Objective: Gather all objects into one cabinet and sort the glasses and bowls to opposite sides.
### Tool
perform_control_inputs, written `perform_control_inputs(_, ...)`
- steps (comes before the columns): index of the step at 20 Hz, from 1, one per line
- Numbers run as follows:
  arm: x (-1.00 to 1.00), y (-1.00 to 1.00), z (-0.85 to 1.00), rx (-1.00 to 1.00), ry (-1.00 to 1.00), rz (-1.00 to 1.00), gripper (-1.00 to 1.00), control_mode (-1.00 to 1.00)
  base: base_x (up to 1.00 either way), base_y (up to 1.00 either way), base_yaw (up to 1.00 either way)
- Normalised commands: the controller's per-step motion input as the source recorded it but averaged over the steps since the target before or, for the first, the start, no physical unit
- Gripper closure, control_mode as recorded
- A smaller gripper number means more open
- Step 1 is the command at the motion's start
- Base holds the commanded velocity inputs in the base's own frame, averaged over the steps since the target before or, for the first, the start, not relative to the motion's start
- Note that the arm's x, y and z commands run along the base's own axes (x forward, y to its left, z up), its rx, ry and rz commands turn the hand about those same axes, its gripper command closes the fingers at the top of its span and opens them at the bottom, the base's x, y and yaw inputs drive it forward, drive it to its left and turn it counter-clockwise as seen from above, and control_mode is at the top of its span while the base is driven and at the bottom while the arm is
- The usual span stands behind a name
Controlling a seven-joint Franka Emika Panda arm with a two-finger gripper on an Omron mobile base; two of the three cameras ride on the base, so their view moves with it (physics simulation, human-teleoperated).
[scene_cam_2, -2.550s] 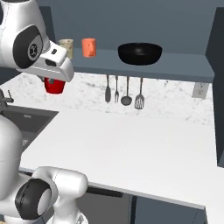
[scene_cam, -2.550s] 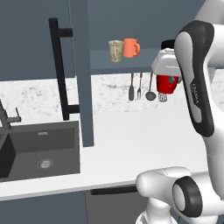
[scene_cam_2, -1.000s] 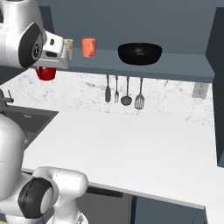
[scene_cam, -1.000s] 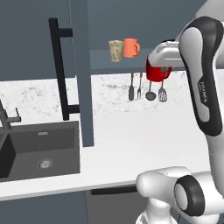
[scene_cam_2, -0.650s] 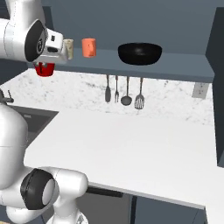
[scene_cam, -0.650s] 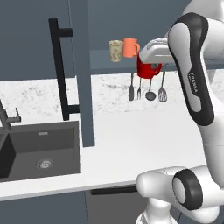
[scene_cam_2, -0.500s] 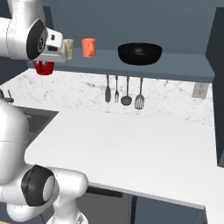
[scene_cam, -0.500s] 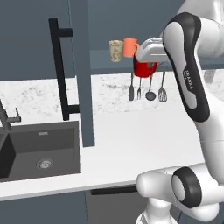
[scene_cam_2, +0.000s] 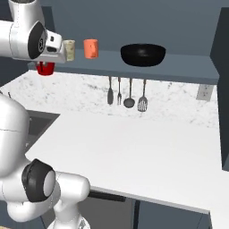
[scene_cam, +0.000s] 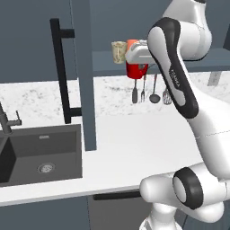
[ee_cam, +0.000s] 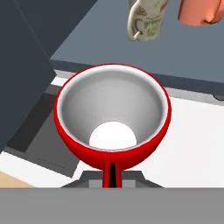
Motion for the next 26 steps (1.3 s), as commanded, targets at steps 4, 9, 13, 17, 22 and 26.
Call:
perform_control_inputs(4,0.22,0.03,-0.03,0.0,0.0,-0.14,1.0,-1.0,0.0,0.0,0.0)
perform_control_inputs(9,0.23,0.06,0.0,0.0,-0.01,-0.12,1.0,-1.0,0.0,0.0,0.0)
perform_control_inputs(13,0.22,0.1,-0.03,0.0,-0.03,-0.08,1.0,-1.0,0.0,0.0,0.0)
perform_control_inputs(17,0.06,0.11,-0.37,0.0,-0.09,-0.03,1.0,-1.0,0.0,0.0,0.0)
perform_control_inputs(22,0.0,0.0,-0.09,0.0,-0.23,0.0,1.0,-1.0,0.0,0.0,0.0)
perform_control_inputs(26,0.0,0.02,0.04,-0.03,-0.29,0.0,1.0,-1.0,0.0,0.0,0.0)
